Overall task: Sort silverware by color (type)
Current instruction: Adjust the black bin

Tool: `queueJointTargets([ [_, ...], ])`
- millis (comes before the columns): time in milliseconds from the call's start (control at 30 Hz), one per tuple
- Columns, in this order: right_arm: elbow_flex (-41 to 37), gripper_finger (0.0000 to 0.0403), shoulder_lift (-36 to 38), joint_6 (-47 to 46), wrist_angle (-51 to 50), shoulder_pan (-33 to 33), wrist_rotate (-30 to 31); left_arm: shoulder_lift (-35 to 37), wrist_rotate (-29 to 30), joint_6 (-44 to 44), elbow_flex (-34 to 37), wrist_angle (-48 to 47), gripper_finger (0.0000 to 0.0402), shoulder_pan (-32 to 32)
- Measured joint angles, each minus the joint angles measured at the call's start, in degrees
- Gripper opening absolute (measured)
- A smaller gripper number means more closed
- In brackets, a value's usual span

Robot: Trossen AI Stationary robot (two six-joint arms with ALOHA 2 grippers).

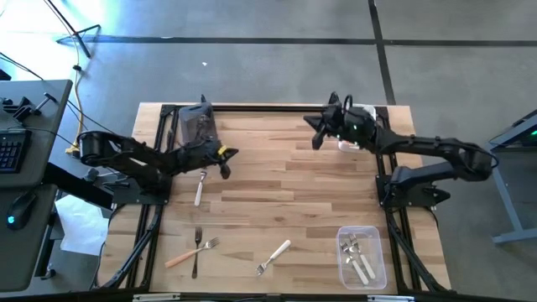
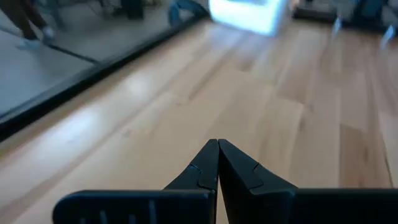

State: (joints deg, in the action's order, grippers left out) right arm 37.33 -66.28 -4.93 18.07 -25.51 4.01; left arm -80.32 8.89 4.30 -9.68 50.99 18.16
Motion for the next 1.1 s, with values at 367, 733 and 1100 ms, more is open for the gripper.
queueJointTargets([
  [367,-11.43,0.0,-0.48,3.71,22.02,4.55,-1.02,2.03,0.99,-2.99,-23.32,-49.35,0.0,-7.36],
  [733,-11.49,0.0,0.39,8.0,23.36,4.67,-3.62,3.22,11.66,25.73,-34.04,-98.06,0.0,-10.36],
  [1100,-11.49,0.0,0.39,9.49,23.34,4.67,-4.5,2.3,23.36,33.84,-26.29,-99.05,0.0,6.85],
])
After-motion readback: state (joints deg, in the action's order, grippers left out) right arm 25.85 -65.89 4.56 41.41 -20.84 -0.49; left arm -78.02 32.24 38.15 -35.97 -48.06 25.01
